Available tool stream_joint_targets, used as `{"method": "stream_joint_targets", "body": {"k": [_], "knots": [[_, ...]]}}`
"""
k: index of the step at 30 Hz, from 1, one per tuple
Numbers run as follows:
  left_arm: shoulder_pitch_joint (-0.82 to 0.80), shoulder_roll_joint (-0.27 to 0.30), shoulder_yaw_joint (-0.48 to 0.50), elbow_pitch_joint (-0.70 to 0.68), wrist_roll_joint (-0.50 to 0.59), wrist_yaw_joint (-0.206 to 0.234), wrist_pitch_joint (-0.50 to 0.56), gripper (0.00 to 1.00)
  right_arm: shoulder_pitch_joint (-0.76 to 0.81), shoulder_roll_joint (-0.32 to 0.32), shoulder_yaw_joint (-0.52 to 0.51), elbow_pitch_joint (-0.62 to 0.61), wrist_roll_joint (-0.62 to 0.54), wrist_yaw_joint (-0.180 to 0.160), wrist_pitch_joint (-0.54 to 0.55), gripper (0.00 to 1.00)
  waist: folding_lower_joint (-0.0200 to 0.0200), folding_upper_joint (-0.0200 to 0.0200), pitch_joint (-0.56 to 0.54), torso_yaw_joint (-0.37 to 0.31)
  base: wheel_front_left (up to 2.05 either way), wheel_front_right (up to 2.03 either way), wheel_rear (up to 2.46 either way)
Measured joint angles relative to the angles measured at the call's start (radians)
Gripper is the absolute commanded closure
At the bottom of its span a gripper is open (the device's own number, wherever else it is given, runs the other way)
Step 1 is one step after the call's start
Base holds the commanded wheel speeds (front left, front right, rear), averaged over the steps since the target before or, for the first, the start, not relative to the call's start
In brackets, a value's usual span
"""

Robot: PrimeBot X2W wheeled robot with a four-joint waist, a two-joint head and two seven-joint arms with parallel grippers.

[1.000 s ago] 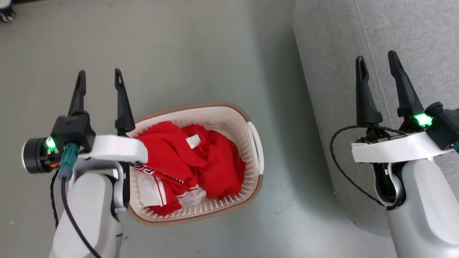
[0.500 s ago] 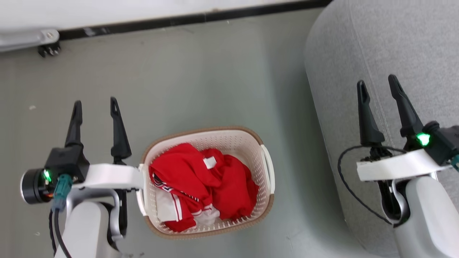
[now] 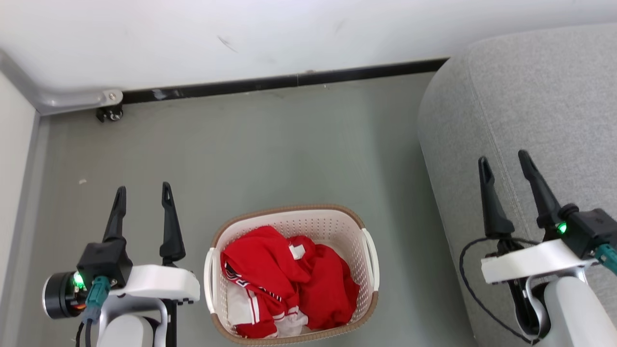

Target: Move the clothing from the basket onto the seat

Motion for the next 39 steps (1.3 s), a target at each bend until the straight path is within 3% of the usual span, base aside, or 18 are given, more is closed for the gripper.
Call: {"method": "stream_joint_targets", "body": {"k": [21, 39], "knots": [[0.163, -0.006, -0.007, -0.002, 0.0, -0.018, 0.0, 0.0, 0.159, 0.028, -0.034, -0.041, -0.029, 0.0, 0.068, 0.0, 0.0, 0.0, -0.164, 0.034, 0.0, 0.0, 0.0], [0.223, -0.006, -0.019, -0.005, 0.002, -0.035, 0.0, 0.0, 0.257, 0.051, -0.06, -0.114, -0.045, 0.0, 0.115, 0.0, 0.0, 0.0, -0.238, 0.04, 0.0, 0.0, 0.0]]}}
